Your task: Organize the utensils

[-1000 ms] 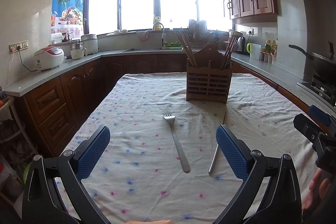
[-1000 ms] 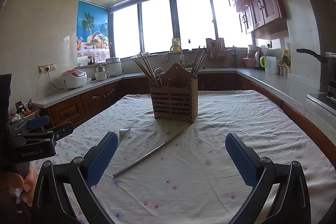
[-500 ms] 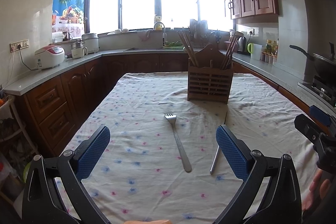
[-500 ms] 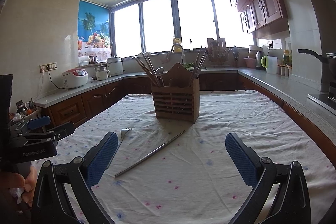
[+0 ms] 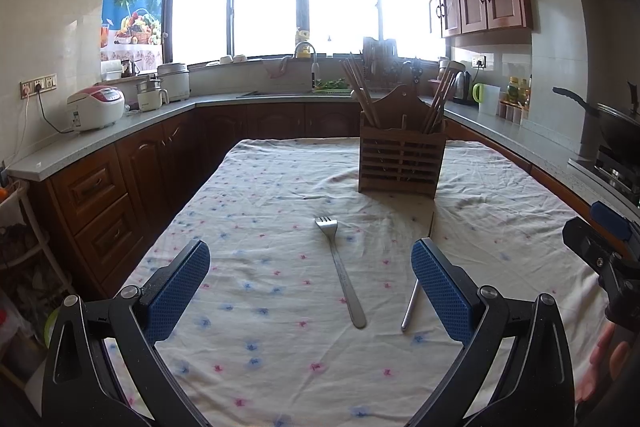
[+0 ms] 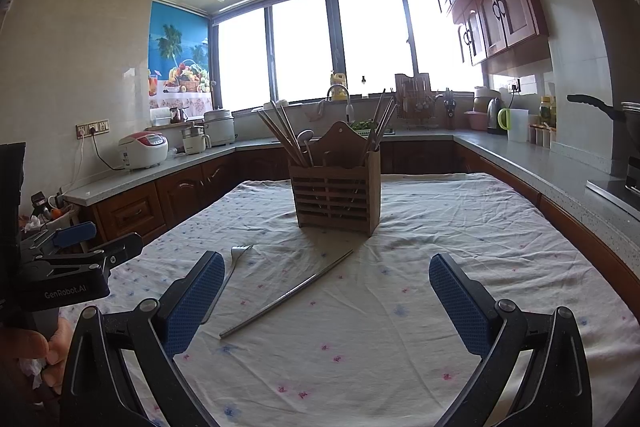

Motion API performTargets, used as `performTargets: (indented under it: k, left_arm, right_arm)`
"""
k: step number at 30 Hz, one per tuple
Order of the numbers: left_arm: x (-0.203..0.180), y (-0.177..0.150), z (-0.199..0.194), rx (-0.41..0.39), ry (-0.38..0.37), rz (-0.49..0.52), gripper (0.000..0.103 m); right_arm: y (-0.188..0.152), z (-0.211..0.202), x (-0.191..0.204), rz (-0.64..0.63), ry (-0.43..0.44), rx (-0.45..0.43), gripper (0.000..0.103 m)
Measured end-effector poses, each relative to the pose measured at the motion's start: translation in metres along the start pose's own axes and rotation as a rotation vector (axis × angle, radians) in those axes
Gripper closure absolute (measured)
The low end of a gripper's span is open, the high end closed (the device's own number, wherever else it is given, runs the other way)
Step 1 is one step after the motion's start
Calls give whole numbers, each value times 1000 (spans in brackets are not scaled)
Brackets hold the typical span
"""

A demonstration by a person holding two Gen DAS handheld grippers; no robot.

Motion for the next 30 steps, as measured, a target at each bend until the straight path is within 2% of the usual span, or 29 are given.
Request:
performTargets:
  k: [30]
  left_arm:
    - [-1, 1, 3, 10, -10, -1, 0]
  right_arm:
    - [2, 0, 2, 4, 5, -1, 0]
Point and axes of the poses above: each gripper's, at about its wrist camera, not at the fingertips, and z roughly the way its jaws point, x to its left, y to its top, the point moved 4 cm from there along z, roughly the way its jaws point, and after that the axes turned 6 degrees about -x, right-handed, at the moved point
